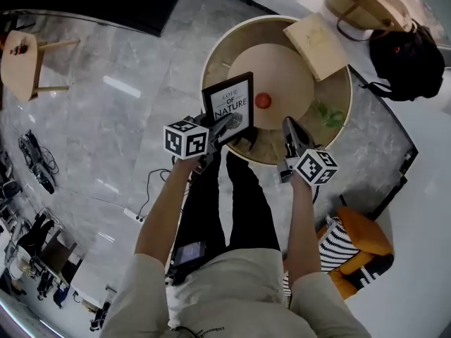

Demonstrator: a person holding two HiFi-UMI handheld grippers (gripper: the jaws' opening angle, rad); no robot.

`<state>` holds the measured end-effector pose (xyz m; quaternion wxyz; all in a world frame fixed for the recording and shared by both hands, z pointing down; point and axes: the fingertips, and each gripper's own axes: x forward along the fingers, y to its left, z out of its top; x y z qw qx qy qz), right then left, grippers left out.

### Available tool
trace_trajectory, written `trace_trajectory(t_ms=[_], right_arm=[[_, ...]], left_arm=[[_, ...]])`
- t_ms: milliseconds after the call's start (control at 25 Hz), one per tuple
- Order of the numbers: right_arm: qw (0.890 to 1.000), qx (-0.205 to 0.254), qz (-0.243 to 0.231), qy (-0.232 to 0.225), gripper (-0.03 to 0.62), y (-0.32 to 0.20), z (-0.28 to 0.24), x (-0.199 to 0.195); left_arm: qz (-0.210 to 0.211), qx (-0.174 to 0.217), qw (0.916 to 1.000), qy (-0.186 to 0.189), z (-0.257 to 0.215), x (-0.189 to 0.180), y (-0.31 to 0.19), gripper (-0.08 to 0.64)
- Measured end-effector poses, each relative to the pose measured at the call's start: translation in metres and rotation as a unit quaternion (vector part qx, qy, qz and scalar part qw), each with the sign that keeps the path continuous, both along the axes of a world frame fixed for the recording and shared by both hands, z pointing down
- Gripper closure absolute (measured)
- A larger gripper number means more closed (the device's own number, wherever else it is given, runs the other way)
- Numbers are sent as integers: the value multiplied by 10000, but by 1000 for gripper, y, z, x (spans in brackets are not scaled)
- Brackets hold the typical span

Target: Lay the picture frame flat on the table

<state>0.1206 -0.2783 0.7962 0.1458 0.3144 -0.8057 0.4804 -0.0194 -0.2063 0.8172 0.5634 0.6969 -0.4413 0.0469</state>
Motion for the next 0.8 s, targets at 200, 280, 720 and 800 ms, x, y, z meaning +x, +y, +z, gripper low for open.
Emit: trace_trajectory(t_ms=[200, 280, 720, 800], right_arm=[[9984, 83, -233, 502, 560, 2, 39, 6], [9966, 166, -381, 718, 560, 4, 52, 6], [9866, 140, -842, 1388, 560, 15, 122, 9], [9854, 93, -901, 1441, 560, 16, 131, 16]], left_arm=[[21, -280, 9978, 592, 45, 30, -11, 532], [58, -381, 9960, 808, 60, 44, -15, 532], [247, -673, 9892, 1279, 114, 98, -32, 532], [301, -708, 9888, 1281, 121, 106, -34, 532]])
